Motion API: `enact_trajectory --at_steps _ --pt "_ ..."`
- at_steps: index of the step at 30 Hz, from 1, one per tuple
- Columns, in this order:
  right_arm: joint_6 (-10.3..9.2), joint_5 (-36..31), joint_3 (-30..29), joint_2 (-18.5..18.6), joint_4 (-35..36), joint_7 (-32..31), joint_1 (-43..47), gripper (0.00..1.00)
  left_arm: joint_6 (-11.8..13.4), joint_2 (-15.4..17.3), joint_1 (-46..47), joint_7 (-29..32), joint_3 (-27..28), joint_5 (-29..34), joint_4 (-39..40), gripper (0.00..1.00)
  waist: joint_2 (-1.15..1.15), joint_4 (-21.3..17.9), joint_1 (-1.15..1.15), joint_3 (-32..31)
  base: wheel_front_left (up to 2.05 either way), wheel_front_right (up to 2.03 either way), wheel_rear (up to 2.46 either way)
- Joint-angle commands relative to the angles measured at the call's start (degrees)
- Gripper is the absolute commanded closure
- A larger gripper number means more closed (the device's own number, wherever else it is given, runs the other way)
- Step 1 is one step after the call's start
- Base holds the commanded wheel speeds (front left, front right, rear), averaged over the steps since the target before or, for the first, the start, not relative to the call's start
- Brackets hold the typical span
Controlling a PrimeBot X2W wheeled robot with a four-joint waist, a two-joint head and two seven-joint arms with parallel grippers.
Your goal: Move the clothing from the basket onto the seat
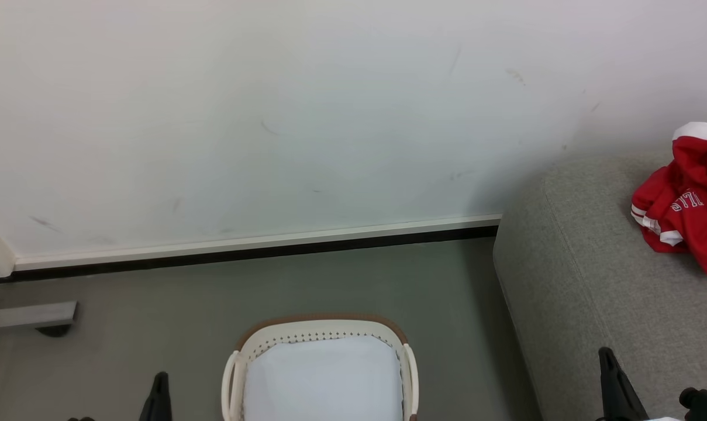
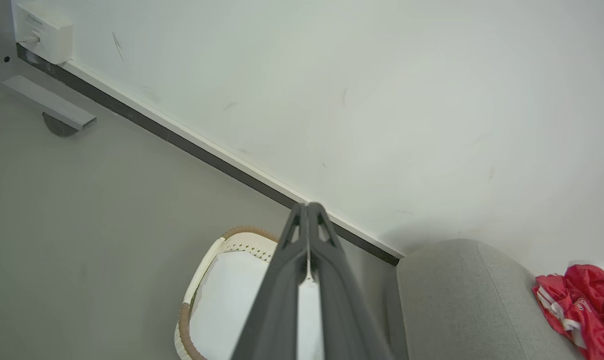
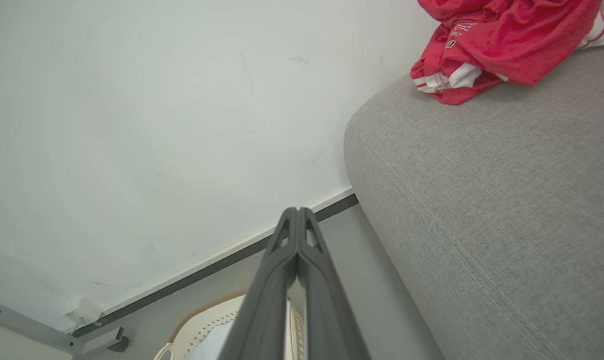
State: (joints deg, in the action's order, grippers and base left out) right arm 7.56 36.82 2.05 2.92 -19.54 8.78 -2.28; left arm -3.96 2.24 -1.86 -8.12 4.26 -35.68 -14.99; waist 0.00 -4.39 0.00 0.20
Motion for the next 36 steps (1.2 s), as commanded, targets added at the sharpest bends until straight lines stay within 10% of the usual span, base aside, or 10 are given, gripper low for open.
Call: enact_trajectory --at_steps 1,36 --pt "-0.03 2.42 -0.42 0.43 1.1 -0.44 -1.63 1.0 -0.26 0.42 1.45 0.45 0.31 -2.46 0.81 1.0 0.0 0.06 0.0 0.0 0.0 0.0 0.0" --pt "-0.07 26.99 -3.69 0.65 3.24 -6.85 -2.9 1.0 -1.79 0.62 4.64 6.96 1.28 -27.04 0.96 1.0 0.0 1.57 0.0 -0.01 0.0 0.0 0.0"
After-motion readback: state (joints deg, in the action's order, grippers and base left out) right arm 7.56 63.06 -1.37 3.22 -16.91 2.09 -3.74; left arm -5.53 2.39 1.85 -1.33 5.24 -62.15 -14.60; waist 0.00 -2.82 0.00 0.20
